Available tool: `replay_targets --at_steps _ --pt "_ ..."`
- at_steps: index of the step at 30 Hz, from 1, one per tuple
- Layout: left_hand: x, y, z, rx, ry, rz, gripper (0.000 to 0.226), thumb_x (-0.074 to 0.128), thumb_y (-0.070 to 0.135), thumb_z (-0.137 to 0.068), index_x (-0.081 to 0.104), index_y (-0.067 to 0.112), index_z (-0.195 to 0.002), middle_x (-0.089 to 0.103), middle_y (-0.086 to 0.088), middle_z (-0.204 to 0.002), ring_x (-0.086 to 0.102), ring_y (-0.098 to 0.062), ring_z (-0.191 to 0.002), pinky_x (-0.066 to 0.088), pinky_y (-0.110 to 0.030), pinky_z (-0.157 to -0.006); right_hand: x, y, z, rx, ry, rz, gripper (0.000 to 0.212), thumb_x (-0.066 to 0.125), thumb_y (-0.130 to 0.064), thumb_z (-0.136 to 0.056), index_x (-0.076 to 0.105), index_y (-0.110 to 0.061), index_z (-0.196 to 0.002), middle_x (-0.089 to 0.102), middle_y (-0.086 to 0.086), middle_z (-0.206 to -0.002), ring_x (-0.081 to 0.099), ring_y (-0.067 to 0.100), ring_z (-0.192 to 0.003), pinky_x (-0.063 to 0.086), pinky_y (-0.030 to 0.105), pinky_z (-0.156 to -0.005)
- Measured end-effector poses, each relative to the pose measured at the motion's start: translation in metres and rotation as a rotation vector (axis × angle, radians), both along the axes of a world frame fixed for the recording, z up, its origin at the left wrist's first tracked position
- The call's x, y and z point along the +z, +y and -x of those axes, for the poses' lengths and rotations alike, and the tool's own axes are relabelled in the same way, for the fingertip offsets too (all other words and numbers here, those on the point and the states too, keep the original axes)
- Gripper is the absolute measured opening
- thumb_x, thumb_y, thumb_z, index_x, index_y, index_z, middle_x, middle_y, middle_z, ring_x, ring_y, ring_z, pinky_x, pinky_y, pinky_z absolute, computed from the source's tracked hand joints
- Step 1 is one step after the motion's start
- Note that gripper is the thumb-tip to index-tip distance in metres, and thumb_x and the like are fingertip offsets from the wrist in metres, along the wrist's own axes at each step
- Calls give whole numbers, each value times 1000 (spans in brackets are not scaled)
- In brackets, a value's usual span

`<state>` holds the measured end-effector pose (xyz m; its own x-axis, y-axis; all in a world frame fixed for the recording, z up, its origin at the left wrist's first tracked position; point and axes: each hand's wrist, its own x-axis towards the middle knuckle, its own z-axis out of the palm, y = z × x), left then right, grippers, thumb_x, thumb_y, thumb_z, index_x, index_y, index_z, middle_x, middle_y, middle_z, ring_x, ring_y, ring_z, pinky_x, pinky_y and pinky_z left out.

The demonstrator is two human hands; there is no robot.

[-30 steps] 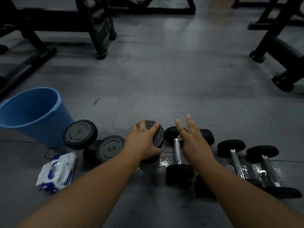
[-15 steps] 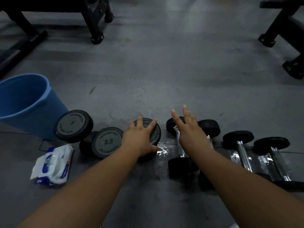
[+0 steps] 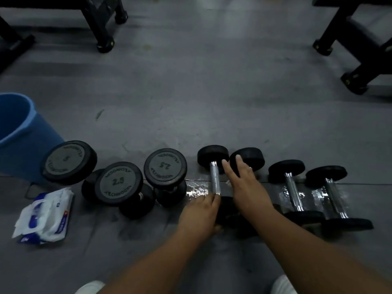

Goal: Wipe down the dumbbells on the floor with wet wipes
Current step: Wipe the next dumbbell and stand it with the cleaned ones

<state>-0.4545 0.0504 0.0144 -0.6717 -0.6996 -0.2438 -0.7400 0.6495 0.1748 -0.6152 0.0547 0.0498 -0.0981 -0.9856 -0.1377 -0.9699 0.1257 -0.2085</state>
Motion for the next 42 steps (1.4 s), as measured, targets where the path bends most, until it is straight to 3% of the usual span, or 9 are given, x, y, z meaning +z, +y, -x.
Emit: replay_targets --at_steps 8,21,26,29,32,34,35,37,42 --pt "-19 -23 16 90 8 -58 41 54 16 -91 39 20 -129 56 -8 -118 58 -32 -106 50 -43 -78 -14 2 2 22 -80 -72 89 44 0 -89 -5 -41 -151 -15 0 -161 -1 21 -148 33 34 -107" --pt "4 57 -63 -144 -203 23 38 41 16 -95 43 24 -132 57 -1 -123 53 -27 -114 35 -39 -90 -32 88 -55 211 -20 -178 68 43 -11 -95 13 -28 -153 -2 6 -162 6 24 -148 37 39 -108" --pt "2 102 -132 -391 -156 153 19 42 22 -76 60 29 -83 59 6 -78 59 -20 -70 42 -31 -63 -52 136 -100 390 24 -228 63 81 -21 -65 63 -20 -124 54 11 -138 54 29 -125 56 37 -63" --pt "-3 107 -161 -476 -156 180 12 55 21 -78 56 29 -87 59 6 -84 60 -19 -80 41 -33 -68 -61 150 -123 446 1 -222 54 59 -19 -89 45 -19 -141 32 10 -154 31 28 -142 50 42 -89" --pt "0 114 -160 -228 -144 11 32 44 19 -85 58 27 -112 59 -2 -121 57 -25 -116 45 -38 -83 -67 151 -132 402 18 -379 50 33 -16 -101 23 -18 -150 26 10 -154 21 27 -143 37 41 -105" --pt "-1 121 -160 123 -149 -267 72 54 14 -85 27 24 -151 14 -7 -162 30 -31 -144 39 -40 -105 -72 150 -137 373 17 -444 49 35 -17 -100 25 -17 -148 42 12 -142 40 30 -130 41 41 -99" --pt "-2 125 -163 269 -157 -458 96 64 14 -83 4 25 -157 -11 -3 -164 25 -31 -146 37 -38 -109 -73 148 -139 369 15 -461 47 38 -17 -99 29 -16 -145 47 12 -136 45 31 -123 43 41 -96" --pt "-6 128 -164 361 -121 -655 123 78 23 -75 -16 29 -155 -29 1 -160 39 -32 -139 43 -33 -103 -73 147 -142 356 41 -472 37 41 -17 -97 41 -16 -134 54 11 -128 52 31 -116 44 39 -92" --pt "-13 120 -157 416 -69 -599 131 88 31 -65 -7 28 -156 -15 1 -164 48 -32 -131 45 -32 -98 -65 136 -143 300 21 -531 30 46 -15 -94 48 -16 -124 56 10 -125 53 29 -114 44 36 -89"
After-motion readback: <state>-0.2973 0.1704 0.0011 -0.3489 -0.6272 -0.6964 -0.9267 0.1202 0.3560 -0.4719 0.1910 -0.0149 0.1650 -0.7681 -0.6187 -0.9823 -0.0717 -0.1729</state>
